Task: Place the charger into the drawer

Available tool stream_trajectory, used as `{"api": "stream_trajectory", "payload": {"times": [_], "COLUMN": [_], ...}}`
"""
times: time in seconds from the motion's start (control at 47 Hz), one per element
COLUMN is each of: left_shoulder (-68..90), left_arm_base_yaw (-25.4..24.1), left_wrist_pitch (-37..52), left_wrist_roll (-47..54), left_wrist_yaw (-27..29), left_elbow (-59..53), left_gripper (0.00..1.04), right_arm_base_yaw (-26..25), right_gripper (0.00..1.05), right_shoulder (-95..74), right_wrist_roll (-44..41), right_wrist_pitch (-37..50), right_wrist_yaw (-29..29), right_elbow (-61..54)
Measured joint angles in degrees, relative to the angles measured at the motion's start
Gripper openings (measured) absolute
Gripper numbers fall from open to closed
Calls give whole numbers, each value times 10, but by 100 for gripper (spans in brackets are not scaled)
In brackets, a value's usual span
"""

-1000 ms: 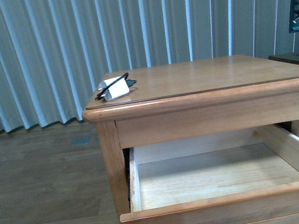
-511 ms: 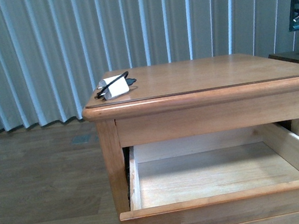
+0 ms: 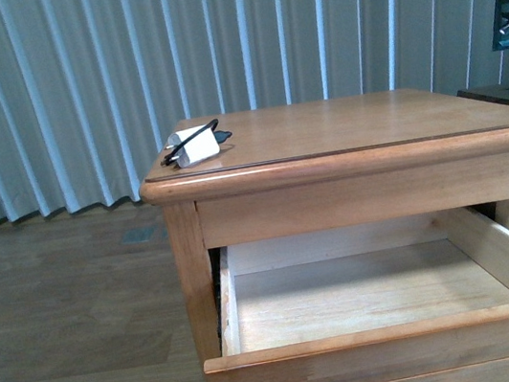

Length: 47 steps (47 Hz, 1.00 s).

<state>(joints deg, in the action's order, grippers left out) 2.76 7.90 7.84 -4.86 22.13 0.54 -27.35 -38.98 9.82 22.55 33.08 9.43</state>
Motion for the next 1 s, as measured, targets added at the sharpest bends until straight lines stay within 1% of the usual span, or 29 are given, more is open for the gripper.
{"api": "stream_trajectory", "payload": {"times": [0.021,0.085,0.106,0.191,0.255,0.298,0.383,0.404,0.489,0.617,0.809,1.0], "left_shoulder": [1,9,14,38,63,92,189,206,304,445,583,730], "left_arm_base_yaw": [11,25,25,21,11,2,-12,-14,-17,-9,-16,-18], "left_wrist_pitch": [8,20,22,44,57,71,112,119,151,185,209,205], "left_wrist_roll": [-5,-22,-28,-42,-54,-64,-73,-73,-60,-18,14,47], "left_wrist_yaw": [38,95,100,82,58,29,-68,-83,-148,-218,-248,-284], "left_elbow": [0,0,0,0,1,1,17,23,71,152,240,379], "left_gripper": [99,99,99,99,99,99,99,99,99,99,99,99], "right_arm_base_yaw": [0,0,0,0,0,0,0,0,0,0,0,0], "right_gripper": [96,96,96,96,96,96,96,96,96,96,96,96], "right_shoulder": [0,0,0,0,0,0,0,0,0,0,0,0], "right_wrist_roll": [0,0,0,0,0,0,0,0,0,0,0,0], "right_wrist_pitch": [0,0,0,0,0,0,0,0,0,0,0,0], "right_wrist_yaw": [0,0,0,0,0,0,0,0,0,0,0,0], "right_elbow": [0,0,0,0,0,0,0,0,0,0,0,0]}}
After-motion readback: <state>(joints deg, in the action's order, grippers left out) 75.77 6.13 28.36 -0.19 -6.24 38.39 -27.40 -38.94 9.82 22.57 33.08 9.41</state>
